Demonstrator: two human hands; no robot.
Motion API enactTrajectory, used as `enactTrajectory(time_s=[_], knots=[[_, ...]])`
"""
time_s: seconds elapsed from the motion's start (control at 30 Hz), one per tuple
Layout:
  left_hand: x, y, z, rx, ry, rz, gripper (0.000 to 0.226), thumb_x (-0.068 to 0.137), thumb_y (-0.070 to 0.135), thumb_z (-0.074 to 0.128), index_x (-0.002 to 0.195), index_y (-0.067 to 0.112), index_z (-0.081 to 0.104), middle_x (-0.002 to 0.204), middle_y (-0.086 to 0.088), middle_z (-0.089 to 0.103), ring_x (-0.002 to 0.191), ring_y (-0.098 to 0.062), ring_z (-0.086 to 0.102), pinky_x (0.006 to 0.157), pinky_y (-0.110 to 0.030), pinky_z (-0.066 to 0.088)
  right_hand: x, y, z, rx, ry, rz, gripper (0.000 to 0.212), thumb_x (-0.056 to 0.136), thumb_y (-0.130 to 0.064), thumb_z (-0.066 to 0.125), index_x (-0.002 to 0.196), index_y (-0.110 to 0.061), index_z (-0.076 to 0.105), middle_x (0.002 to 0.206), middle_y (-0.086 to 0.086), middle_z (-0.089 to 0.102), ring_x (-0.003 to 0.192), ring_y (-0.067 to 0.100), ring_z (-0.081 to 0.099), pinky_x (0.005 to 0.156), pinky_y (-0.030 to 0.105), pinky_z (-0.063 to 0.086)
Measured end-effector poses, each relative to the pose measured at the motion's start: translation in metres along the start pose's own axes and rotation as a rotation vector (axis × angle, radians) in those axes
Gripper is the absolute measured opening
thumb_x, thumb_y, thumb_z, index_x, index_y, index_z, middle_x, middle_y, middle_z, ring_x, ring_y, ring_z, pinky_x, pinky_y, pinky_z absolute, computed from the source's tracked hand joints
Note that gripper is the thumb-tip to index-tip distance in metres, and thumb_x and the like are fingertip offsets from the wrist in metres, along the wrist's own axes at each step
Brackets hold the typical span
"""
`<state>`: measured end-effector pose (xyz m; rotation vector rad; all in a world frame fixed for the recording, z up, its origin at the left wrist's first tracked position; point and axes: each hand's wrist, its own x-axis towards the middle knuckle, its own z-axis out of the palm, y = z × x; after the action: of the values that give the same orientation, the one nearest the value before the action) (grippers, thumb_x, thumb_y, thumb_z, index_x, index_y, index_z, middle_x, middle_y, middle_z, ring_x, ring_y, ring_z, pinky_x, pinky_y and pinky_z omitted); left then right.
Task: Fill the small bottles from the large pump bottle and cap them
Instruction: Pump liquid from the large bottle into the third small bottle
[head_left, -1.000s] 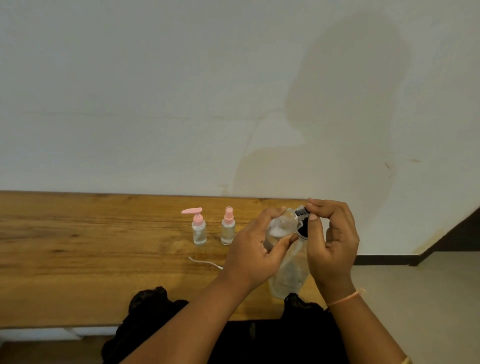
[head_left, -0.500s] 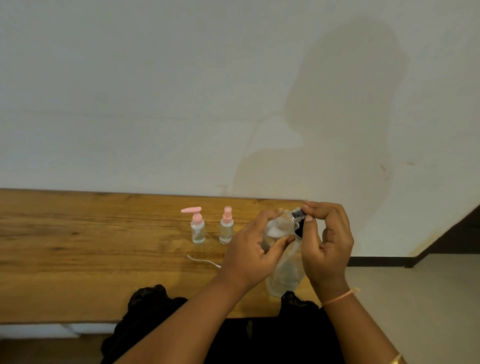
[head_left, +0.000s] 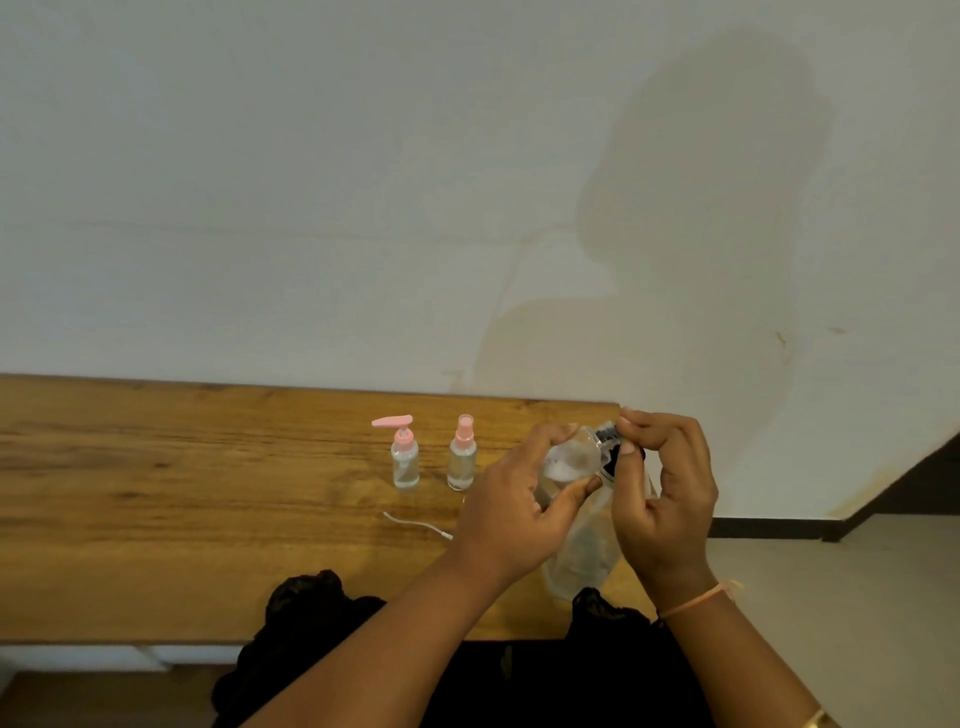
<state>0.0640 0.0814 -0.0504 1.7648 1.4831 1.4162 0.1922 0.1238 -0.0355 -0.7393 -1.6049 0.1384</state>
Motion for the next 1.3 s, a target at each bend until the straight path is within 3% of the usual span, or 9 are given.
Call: enactTrajectory(time_s=[0.17, 0.47, 0.63, 0.93, 1.3], knots=[[0.0, 0.002, -0.002, -0.055, 0.019, 0.031, 0.038, 0.083, 0.048, 0.061, 0.118, 0.037, 0.049, 0.09, 0.007, 0.066, 0.069, -0.024, 0.066, 0.059, -0.047, 0.053, 0.002, -0.004, -0.001, 0.008, 0.025, 0.0, 0.019, 0.086, -0.004, 0.046, 0.087, 0.002, 0.065, 0.094, 0.007, 0.059, 0.094, 0.011, 0.058, 0.084, 0.019, 0.048], [-0.001, 0.002, 0.001, 0.014, -0.014, -0.023, 0.039, 0.081, 0.057, 0.054, 0.115, 0.04, 0.045, 0.093, 0.012, 0.065, 0.071, -0.015, 0.065, 0.061, -0.042, 0.054, -0.001, 0.007, -0.001, -0.03, 0.001, -0.03, 0.021, 0.086, -0.004, 0.045, 0.084, 0.006, 0.064, 0.093, 0.007, 0.056, 0.093, 0.011, 0.055, 0.085, 0.018, 0.047], [-0.002, 0.002, 0.001, 0.002, 0.004, -0.01, 0.04, 0.083, 0.053, 0.056, 0.119, 0.04, 0.046, 0.095, 0.009, 0.066, 0.074, -0.02, 0.066, 0.064, -0.045, 0.054, -0.002, 0.0, 0.0, 0.008, 0.004, 0.013, 0.021, 0.087, -0.005, 0.046, 0.088, 0.003, 0.065, 0.094, 0.005, 0.057, 0.099, 0.0, 0.055, 0.086, 0.015, 0.046], [-0.002, 0.008, -0.001, 0.037, 0.044, 0.021, 0.04, 0.083, 0.052, 0.057, 0.119, 0.041, 0.044, 0.096, 0.011, 0.065, 0.075, -0.017, 0.065, 0.065, -0.037, 0.054, 0.003, -0.005, -0.003, 0.041, 0.015, 0.028, 0.018, 0.087, -0.005, 0.046, 0.089, -0.001, 0.064, 0.094, 0.006, 0.058, 0.098, 0.002, 0.056, 0.086, 0.019, 0.047], [-0.002, 0.006, 0.001, 0.02, 0.02, 0.015, 0.04, 0.082, 0.054, 0.055, 0.119, 0.042, 0.045, 0.099, 0.011, 0.065, 0.076, -0.019, 0.066, 0.067, -0.042, 0.055, -0.002, -0.002, -0.001, 0.051, 0.035, 0.026, 0.017, 0.087, -0.004, 0.046, 0.091, -0.004, 0.062, 0.093, 0.006, 0.056, 0.096, 0.005, 0.056, 0.085, 0.022, 0.048]])
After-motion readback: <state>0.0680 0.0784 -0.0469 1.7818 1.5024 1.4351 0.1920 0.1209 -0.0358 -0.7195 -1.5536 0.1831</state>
